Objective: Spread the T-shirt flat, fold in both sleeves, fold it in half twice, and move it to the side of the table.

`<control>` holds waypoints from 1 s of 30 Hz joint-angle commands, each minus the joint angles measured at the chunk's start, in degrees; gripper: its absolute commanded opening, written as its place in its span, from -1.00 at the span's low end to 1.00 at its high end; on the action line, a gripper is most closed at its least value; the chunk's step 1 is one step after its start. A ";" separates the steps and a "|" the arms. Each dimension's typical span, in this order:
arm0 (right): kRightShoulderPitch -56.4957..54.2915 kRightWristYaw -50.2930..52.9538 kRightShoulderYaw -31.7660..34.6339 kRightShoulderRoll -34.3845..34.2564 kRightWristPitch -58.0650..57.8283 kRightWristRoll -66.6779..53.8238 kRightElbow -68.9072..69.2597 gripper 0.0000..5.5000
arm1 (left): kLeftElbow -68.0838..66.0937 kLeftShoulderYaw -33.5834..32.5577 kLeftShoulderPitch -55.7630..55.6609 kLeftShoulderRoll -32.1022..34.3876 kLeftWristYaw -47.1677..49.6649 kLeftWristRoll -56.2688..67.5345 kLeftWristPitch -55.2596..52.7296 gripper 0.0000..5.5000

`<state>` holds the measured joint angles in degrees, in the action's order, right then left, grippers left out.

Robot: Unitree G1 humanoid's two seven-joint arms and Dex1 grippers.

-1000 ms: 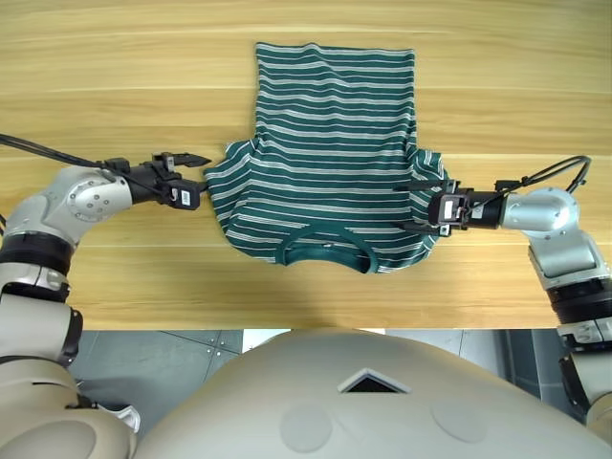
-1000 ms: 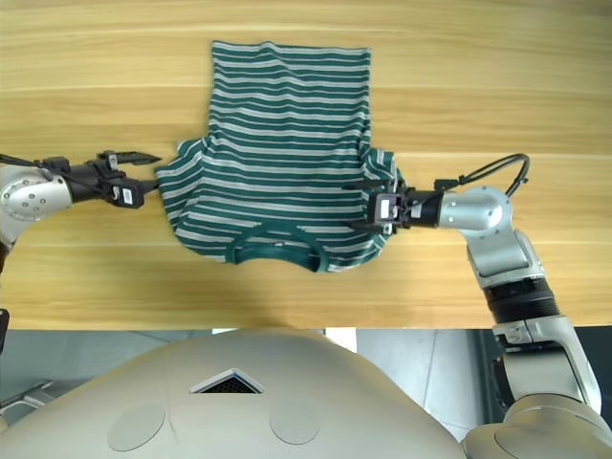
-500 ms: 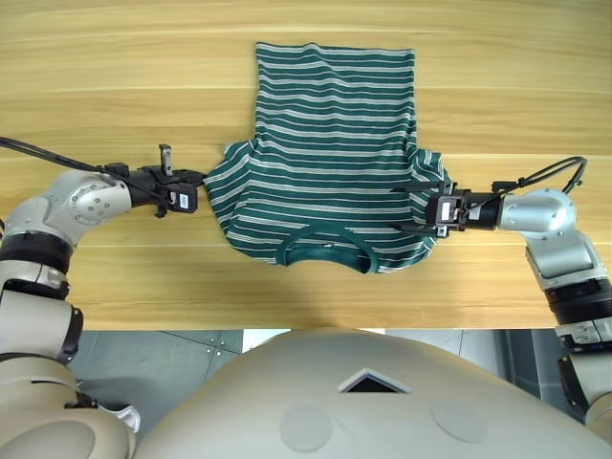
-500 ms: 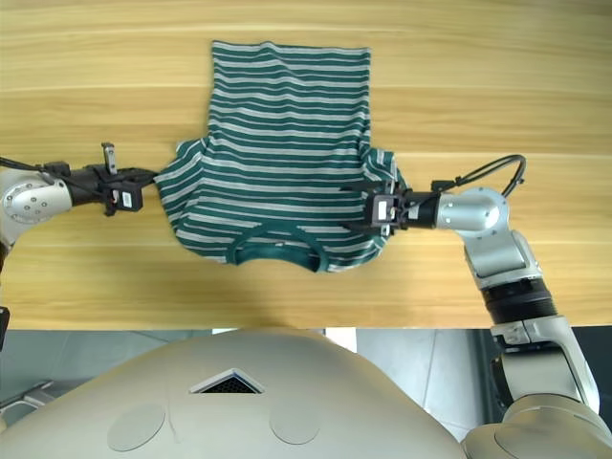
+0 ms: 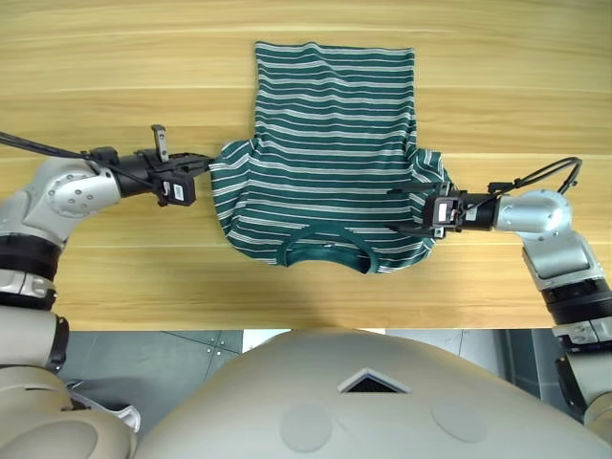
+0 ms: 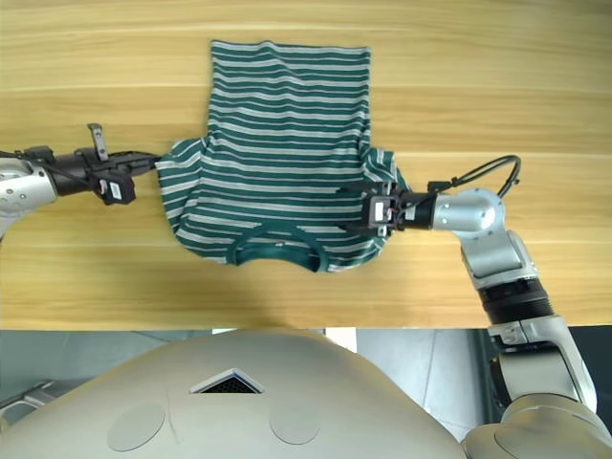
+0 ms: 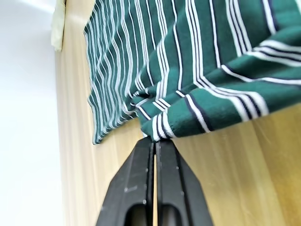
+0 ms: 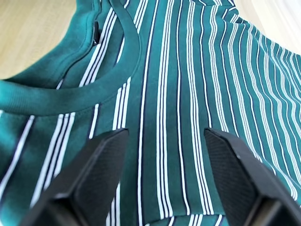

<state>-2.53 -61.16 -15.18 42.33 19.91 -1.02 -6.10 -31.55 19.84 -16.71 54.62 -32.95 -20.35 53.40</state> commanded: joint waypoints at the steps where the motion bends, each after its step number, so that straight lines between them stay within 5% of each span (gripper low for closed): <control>1: 0.03 0.41 0.04 0.00 -0.25 0.40 0.54 0.08 | 2.61 -0.88 1.34 0.60 -1.51 0.26 -1.60 -0.99; 30: 0.17 1.45 -0.09 -0.52 0.01 0.73 1.95 0.08 | 5.94 2.68 -0.36 -15.37 -0.73 -4.37 -7.79 -0.99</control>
<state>-2.49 -59.96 -15.26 41.71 19.92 -0.62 -4.69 -24.89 21.99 -15.88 39.92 -34.15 -23.54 46.15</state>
